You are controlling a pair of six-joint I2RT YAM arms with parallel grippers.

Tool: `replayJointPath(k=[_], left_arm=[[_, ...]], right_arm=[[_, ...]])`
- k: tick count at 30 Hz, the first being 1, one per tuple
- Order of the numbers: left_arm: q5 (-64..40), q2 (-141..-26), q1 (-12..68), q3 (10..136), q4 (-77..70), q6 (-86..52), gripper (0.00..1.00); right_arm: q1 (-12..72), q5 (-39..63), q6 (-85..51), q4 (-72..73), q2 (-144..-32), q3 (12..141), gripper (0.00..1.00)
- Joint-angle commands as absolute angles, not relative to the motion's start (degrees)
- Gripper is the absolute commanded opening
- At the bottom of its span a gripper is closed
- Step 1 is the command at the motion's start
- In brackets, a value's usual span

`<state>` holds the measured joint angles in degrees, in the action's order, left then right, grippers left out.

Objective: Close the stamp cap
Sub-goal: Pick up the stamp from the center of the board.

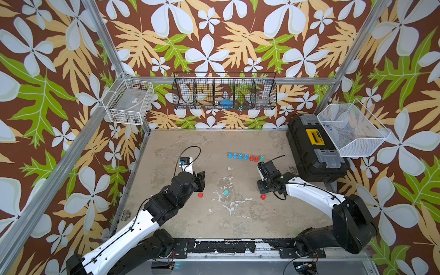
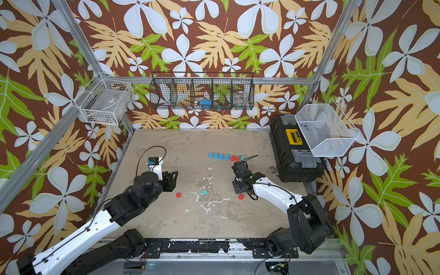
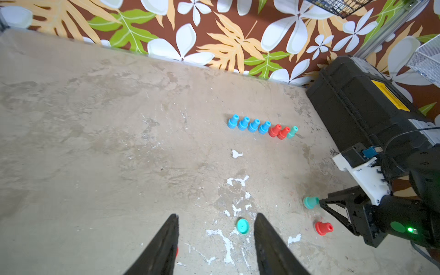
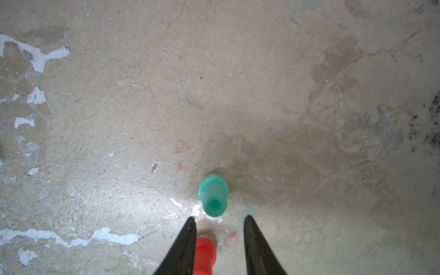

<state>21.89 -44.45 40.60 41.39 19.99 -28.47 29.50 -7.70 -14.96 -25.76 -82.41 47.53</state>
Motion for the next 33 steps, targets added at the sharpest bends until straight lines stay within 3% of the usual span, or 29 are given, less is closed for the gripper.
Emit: replayJointPath(k=[1,17,33], left_arm=[[24.34,-41.68,39.57,38.93,23.01,-25.41,0.53],[24.71,-33.29,39.19,35.52,24.47,-23.20,0.53],[25.13,-34.09,39.20,35.79,25.03,-23.81,0.53]], right_arm=[[29.50,-8.83,-14.75,-26.34,-83.65,48.28,0.35],[29.46,-9.31,-13.36,-26.89,-90.81,50.80,0.34],[29.37,-9.39,-13.16,-26.73,-91.67,51.44,0.28]])
